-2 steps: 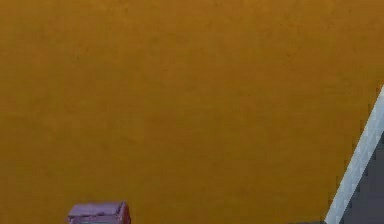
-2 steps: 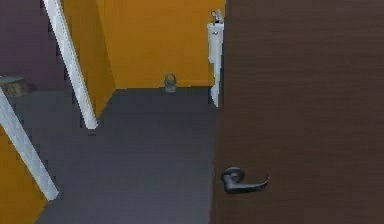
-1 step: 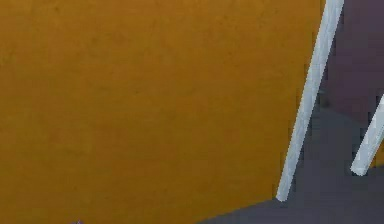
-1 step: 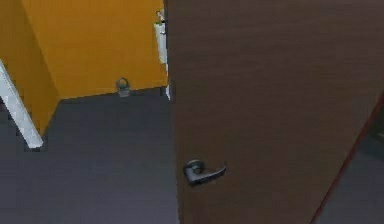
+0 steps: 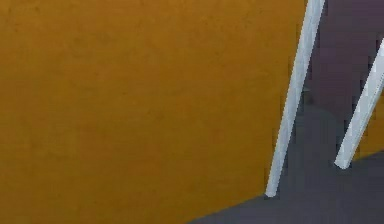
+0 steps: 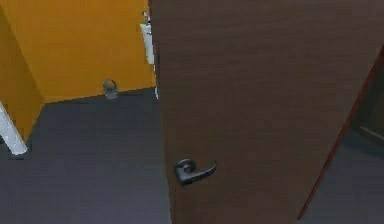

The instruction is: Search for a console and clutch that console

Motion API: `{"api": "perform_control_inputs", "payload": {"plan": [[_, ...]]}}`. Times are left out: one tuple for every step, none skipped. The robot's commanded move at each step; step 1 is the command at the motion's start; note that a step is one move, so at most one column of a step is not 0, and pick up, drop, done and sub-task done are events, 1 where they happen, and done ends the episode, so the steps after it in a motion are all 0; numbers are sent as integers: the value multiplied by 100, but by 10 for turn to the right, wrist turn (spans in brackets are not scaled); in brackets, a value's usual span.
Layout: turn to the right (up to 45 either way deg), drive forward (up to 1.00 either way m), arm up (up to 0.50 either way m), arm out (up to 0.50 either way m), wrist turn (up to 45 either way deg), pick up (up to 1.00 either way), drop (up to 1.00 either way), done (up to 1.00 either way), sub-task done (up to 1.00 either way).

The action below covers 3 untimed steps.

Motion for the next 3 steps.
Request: {"api": "perform_control_inputs", "payload": {"plan": [[0, 45, 0, 0, 0, 0, 0, 0, 0], [450, 0, 0, 0, 0, 0, 0, 0, 0], [150, 0, 0, 0, 0, 0, 0, 0, 0]]}}
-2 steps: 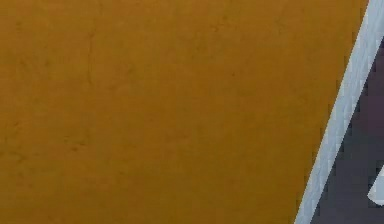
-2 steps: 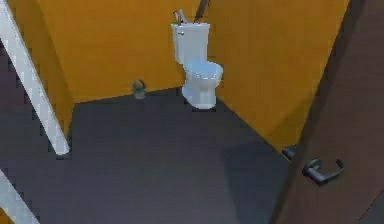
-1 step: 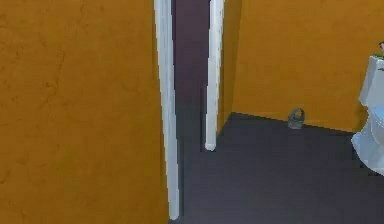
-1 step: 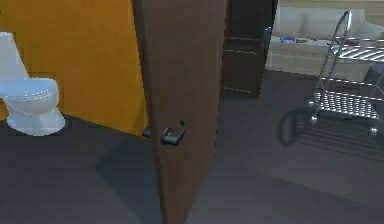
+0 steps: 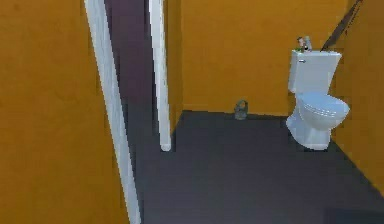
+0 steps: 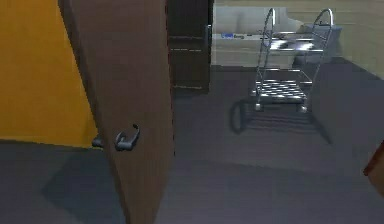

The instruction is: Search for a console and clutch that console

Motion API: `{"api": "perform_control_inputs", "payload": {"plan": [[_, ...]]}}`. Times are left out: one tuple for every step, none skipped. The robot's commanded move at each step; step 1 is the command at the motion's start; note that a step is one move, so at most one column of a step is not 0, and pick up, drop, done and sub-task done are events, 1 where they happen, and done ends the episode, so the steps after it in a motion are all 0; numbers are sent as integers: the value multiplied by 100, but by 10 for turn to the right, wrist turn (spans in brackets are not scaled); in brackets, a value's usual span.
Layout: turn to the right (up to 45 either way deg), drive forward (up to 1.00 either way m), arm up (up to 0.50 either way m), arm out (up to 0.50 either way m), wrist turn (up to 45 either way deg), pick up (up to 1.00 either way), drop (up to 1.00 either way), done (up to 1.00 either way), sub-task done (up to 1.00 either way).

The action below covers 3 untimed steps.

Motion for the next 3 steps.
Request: {"api": "perform_control_inputs", "payload": {"plan": [[0, 100, 0, 0, 0, 0, 0, 0, 0], [60, 0, 0, 0, 0, 0, 0, 0, 0], [0, 15, 0, 0, 0, 0, 0, 0, 0]]}}
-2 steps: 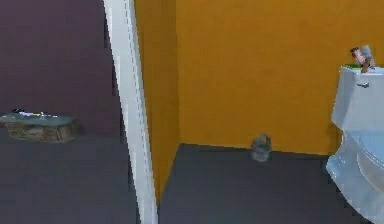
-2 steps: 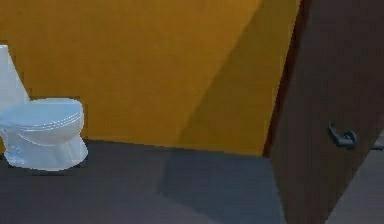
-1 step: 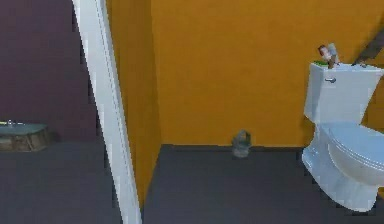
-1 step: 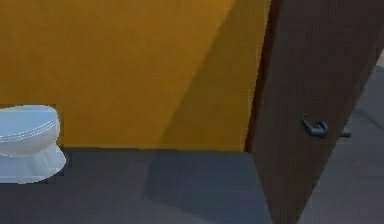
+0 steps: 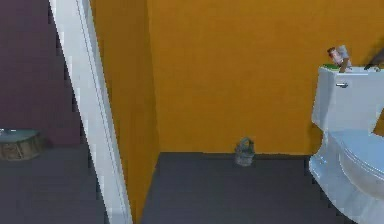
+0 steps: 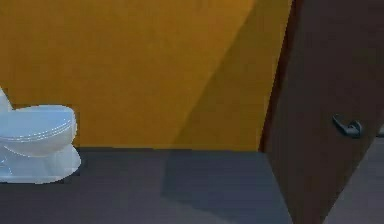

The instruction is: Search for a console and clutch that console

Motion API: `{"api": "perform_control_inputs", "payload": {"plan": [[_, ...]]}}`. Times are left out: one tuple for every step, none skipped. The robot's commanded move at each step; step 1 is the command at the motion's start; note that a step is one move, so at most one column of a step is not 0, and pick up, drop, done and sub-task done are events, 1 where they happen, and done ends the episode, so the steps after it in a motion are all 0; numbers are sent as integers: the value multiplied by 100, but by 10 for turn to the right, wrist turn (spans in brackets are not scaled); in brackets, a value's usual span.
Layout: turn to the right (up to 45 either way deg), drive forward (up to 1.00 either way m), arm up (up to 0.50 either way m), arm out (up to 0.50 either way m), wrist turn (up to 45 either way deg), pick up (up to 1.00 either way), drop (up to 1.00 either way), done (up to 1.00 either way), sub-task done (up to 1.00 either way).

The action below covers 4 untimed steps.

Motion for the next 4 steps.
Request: {"api": "perform_control_inputs", "payload": {"plan": [[-450, 0, 0, 0, 0, 0, 0, 0, 0], [-60, 0, 0, 0, 0, 0, 0, 0, 0], [0, 100, 0, 0, 0, 0, 0, 0, 0], [-120, 0, 0, 0, 0, 0, 0, 0, 0]]}}
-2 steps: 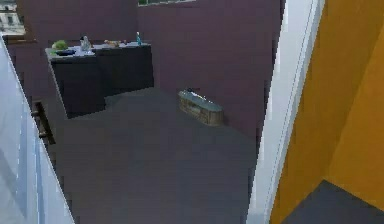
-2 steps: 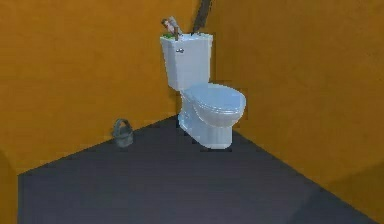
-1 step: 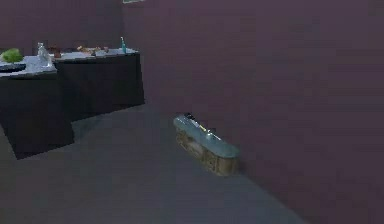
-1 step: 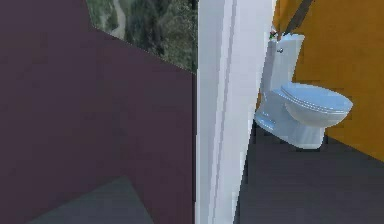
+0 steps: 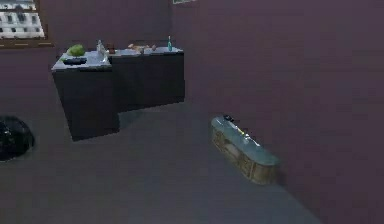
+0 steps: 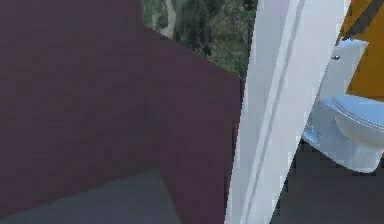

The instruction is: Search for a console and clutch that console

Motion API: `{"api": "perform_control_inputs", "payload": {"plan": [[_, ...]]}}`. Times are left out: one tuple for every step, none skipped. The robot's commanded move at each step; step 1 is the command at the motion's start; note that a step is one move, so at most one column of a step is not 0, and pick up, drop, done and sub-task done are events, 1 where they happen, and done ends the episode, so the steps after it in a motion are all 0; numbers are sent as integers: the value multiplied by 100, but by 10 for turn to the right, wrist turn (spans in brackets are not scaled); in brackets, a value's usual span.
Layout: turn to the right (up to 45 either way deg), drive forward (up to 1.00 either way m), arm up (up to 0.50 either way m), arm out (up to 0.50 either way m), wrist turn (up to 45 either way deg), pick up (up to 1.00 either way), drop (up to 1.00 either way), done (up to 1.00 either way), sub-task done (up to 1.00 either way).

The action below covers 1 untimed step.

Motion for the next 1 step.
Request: {"api": "perform_control_inputs", "payload": {"plan": [[0, 10, 0, 0, 0, 0, 0, 0, 0]]}}
